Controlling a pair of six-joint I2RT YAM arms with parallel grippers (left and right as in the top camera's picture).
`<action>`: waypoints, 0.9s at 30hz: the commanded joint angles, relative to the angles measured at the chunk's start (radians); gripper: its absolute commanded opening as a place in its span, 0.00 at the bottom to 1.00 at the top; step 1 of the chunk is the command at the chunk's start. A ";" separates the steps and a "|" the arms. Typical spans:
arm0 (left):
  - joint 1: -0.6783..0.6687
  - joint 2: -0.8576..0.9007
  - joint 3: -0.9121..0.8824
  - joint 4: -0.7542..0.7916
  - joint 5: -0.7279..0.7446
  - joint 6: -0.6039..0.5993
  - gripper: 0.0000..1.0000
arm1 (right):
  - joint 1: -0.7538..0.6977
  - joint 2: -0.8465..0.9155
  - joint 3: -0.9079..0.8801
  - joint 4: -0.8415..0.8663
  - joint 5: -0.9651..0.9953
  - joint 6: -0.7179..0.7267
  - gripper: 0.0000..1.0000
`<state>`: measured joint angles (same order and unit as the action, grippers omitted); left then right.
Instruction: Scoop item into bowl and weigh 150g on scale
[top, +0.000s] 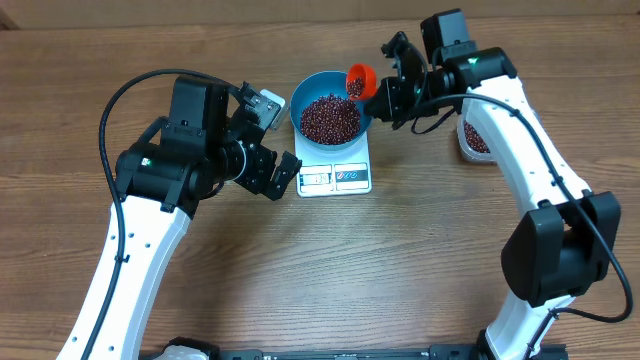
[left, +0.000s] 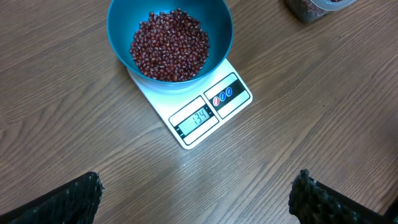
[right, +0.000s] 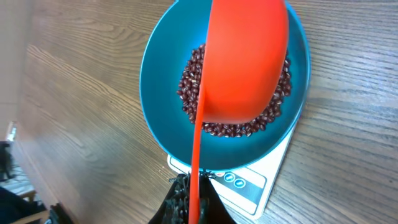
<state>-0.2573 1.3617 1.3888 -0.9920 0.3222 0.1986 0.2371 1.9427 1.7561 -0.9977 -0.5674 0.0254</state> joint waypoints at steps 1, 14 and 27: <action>0.002 0.006 0.014 0.002 0.007 0.015 1.00 | 0.003 -0.001 0.035 0.001 -0.048 -0.008 0.04; 0.002 0.006 0.014 0.002 0.007 0.015 0.99 | 0.044 -0.001 0.035 -0.003 0.006 -0.034 0.04; 0.002 0.006 0.014 0.002 0.007 0.015 1.00 | 0.166 -0.001 0.035 -0.002 0.325 -0.064 0.04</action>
<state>-0.2573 1.3617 1.3888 -0.9920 0.3222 0.1986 0.3683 1.9427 1.7561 -1.0042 -0.3580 -0.0082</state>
